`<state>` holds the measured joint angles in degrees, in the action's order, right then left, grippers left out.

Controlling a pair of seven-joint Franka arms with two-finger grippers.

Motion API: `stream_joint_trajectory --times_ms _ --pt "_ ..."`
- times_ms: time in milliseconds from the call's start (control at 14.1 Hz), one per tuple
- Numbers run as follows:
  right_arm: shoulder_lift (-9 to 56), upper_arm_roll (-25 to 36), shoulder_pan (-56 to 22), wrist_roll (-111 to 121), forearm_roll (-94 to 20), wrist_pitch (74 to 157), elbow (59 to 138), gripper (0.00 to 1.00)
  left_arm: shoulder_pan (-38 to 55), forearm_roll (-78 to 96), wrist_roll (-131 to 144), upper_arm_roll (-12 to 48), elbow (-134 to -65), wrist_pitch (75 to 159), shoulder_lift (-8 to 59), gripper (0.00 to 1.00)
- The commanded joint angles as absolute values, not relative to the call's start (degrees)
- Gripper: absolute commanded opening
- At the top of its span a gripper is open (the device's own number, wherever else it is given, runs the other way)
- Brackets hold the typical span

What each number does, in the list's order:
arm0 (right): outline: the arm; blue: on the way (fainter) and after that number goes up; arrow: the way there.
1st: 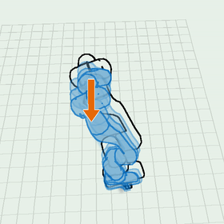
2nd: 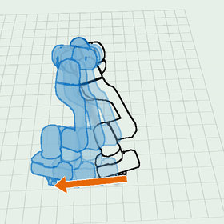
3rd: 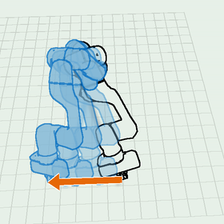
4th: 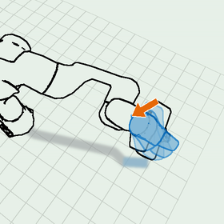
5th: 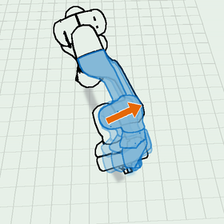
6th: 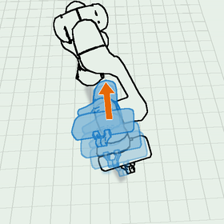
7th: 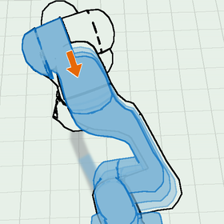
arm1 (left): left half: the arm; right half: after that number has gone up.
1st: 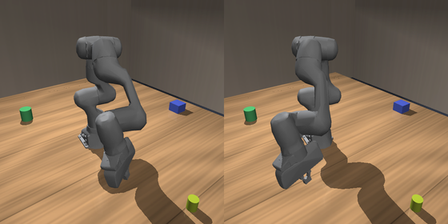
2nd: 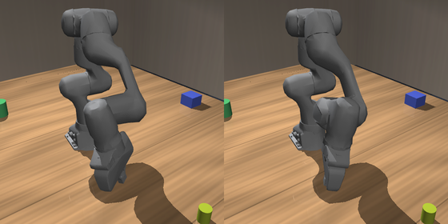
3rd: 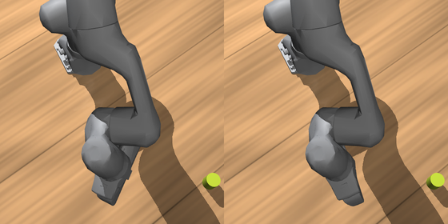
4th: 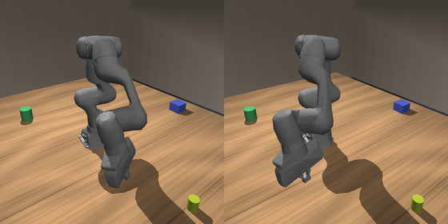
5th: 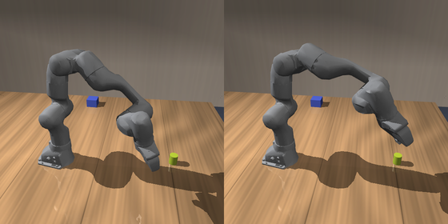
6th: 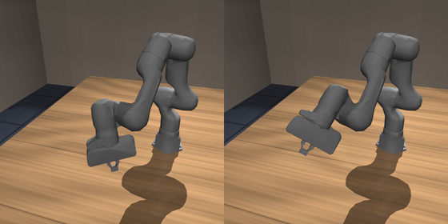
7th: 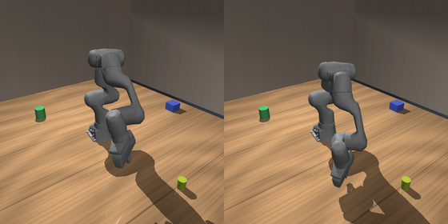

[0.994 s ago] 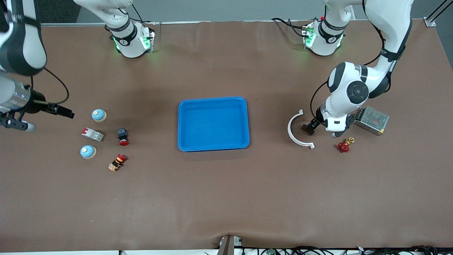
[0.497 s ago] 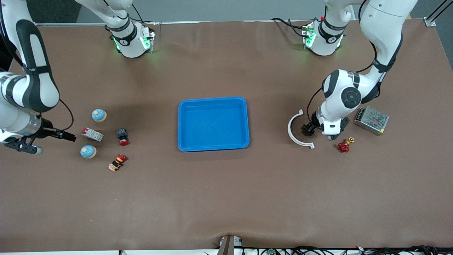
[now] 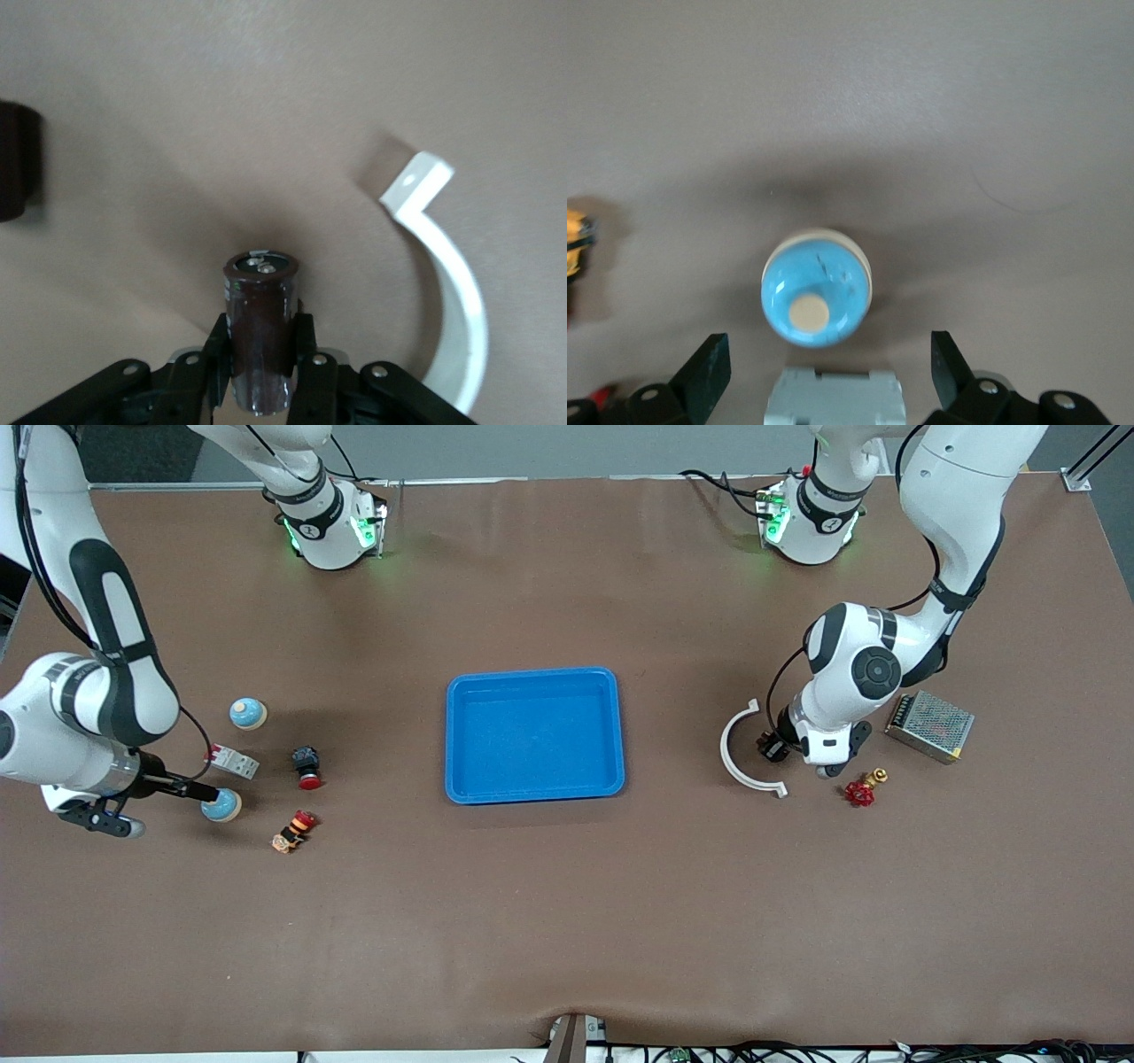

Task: Place electrolytic capacitor and blue bell in tray
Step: 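Grasp the capacitor with the left gripper while the right gripper grasps the bell, then lower the capacitor into the tray with the left gripper and open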

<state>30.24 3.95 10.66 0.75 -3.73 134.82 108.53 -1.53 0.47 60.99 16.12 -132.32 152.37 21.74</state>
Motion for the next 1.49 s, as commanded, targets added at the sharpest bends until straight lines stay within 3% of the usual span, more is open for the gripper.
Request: stream_joint_trajectory --times_ms 0,426,497,639,710,781,994,1420 --pt "34.4 3.7 10.0 1.5 -5.2 139.1 107.1 1.00 -1.1 0.4 61.5 16.5 -131.5 151.2 17.5 0.00" --pt "36.2 3.7 9.5 1.6 -5.2 140.4 107.2 1.00 0.4 0.4 69.9 23.0 -124.1 146.4 15.8 0.00" --pt "36.2 3.7 9.4 1.6 -5.1 140.2 107.3 0.79 0.6 0.4 71.4 24.8 -122.8 145.6 16.1 0.00" --pt "36.2 3.7 9.0 1.2 -5.2 139.7 107.4 0.27 3.0 0.4 74.4 26.0 -120.6 144.3 16.6 0.00" --pt "36.1 3.6 9.0 1.3 -5.2 139.6 107.4 0.08 5.3 0.4 76.7 26.0 -119.4 144.2 17.4 0.00" --pt "35.9 3.3 9.0 1.3 -5.2 139.1 107.5 0.00 7.7 0.4 79.4 26.0 -117.7 144.1 18.7 0.00" --pt "33.6 1.9 8.5 0.6 -5.2 133.5 107.1 0.00 14.0 0.4 86.4 25.9 -112.8 144.0 23.3 0.00" --pt "22.9 -0.6 4.5 -0.5 -5.2 119.5 107.5 0.00 22.1 -3.3 95.3 25.3 -106.7 144.0 33.0 0.00"
